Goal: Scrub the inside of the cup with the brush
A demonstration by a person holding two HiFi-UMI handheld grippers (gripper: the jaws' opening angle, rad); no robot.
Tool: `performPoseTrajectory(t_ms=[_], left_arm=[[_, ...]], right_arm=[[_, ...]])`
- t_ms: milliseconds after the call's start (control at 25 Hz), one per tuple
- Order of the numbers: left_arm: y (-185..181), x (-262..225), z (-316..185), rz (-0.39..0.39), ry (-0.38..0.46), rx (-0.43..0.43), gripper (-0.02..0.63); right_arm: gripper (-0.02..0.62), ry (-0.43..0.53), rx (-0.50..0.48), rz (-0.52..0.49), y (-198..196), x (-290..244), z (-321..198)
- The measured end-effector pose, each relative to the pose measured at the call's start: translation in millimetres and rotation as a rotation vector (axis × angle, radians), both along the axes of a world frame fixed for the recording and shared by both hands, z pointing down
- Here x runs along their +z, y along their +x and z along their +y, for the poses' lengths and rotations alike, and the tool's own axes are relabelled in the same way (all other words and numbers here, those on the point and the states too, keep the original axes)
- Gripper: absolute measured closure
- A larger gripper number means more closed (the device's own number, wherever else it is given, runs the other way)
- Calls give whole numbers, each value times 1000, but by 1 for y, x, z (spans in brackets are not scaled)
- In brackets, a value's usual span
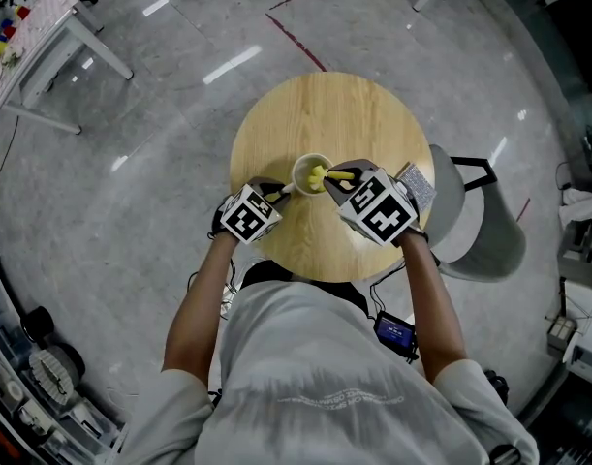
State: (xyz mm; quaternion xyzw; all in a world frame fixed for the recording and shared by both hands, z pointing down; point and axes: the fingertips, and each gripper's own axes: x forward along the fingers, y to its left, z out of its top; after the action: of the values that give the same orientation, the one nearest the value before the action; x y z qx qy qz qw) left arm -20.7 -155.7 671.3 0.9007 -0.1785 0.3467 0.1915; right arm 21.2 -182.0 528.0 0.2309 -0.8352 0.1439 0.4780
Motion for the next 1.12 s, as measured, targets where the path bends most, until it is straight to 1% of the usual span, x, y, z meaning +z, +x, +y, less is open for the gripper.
performPoseTrajectory(t_ms=[200, 400, 520, 680, 800, 920, 1120], left_arm=[[1, -11, 1, 9, -15, -3, 520], [0, -11, -1, 12, -29, -6, 518], [1, -11, 0, 20, -30, -5, 518], [2, -7, 0, 18, -26, -3, 518], [3, -7, -1, 19, -25, -2, 518], [3, -6, -3, 20, -15, -5, 518], [3, -11, 0, 20, -33, 2, 518]], right_arm=[[532, -115, 82, -90, 1, 0, -2], [526, -178, 202, -182, 1, 3, -7], [523, -189, 273, -248, -1, 2, -11], [523, -147, 336, -321, -1, 2, -20], [525, -92, 357, -371, -7, 0, -27], [529, -19, 351, -384, -14, -3, -31], [538, 82, 352, -384, -15, -5, -42]])
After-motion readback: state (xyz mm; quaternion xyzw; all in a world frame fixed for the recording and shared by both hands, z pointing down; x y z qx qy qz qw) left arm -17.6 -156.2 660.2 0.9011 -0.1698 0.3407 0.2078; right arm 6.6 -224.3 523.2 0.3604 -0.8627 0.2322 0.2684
